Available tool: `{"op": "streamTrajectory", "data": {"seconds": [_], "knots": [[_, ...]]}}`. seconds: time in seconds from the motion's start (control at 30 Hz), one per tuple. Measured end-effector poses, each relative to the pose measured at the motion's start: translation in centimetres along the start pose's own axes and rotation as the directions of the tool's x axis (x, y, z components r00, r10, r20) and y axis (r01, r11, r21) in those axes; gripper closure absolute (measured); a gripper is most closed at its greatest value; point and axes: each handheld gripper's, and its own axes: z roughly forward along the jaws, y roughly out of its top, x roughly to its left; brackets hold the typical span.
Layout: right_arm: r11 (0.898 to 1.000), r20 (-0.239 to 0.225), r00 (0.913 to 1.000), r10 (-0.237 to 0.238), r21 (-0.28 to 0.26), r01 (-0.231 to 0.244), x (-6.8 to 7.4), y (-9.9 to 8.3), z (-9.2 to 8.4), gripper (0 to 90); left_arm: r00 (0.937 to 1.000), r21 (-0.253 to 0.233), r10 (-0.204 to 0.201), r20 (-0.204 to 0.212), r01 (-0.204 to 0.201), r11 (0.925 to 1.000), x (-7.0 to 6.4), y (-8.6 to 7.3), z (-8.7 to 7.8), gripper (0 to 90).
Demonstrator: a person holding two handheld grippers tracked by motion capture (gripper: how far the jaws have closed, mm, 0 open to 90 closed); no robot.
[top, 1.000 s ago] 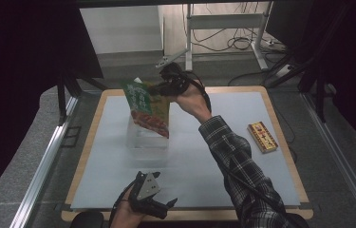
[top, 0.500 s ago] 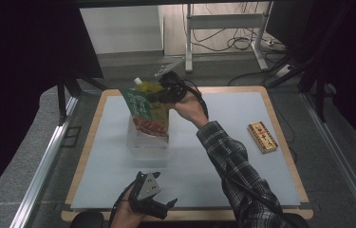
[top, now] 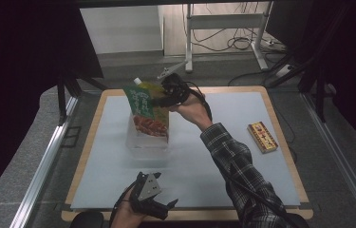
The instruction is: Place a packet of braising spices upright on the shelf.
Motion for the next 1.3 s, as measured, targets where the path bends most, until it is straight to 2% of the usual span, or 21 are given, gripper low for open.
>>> {"op": "streamTrajectory", "data": {"seconds": [0.1, 0.23, 0.47, 0.57, 0.77, 0.9, 1.2, 1.3], "knots": [[1.000, 0.005, 0.9999, 0.010, 0.000, -0.010, -0.1, -0.2, -0.2, 50.6, 1.0000, 0.002, 0.001, 0.001, -0.001, 1.0000, 0.0, 0.0, 0.1, 1.0], [1.000, 0.040, 0.9991, -0.013, 0.008, 0.013, 0.0, -0.6, -0.4, 40.5, 1.0000, 0.000, -0.001, 0.002, 0.001, 1.0000, -0.1, 0.0, 0.1, 1.0], [0.999, 0.078, 0.9962, -0.040, 0.016, 0.038, 0.2, -1.2, -0.9, 30.9, 1.0000, 0.005, 0.005, 0.006, -0.005, 1.0000, -0.2, 0.0, 0.2, 1.1], [0.999, 0.088, 0.9957, -0.031, 0.014, 0.029, 0.2, -1.5, -1.1, 26.2, 0.9999, 0.006, 0.008, 0.006, -0.008, 1.0000, -0.2, 0.0, 0.2, 1.0], [1.000, 0.068, 0.9976, -0.012, -0.005, 0.012, -0.1, -2.3, -1.6, 16.1, 1.0000, 0.006, 0.004, 0.006, -0.004, 1.0000, -0.2, 0.0, 0.2, 1.0], [0.999, 0.076, 0.9967, -0.028, -0.022, 0.030, -0.1, -2.8, -1.9, 7.2, 1.0000, 0.006, 0.003, 0.007, -0.004, 1.0000, -0.2, 0.0, 0.2, 1.0], [0.999, 0.052, 0.9987, -0.003, -0.049, 0.005, -0.1, -3.9, -3.0, 1.7, 1.0000, 0.008, 0.004, 0.006, -0.004, 1.0000, -0.2, 0.0, 0.2, 1.1], [0.999, 0.061, 0.9981, -0.003, -0.042, 0.006, -0.1, -4.4, -3.4, 0.1, 1.0000, 0.006, 0.005, 0.006, -0.005, 1.0000, -0.2, 0.0, 0.2, 1.1]]}}
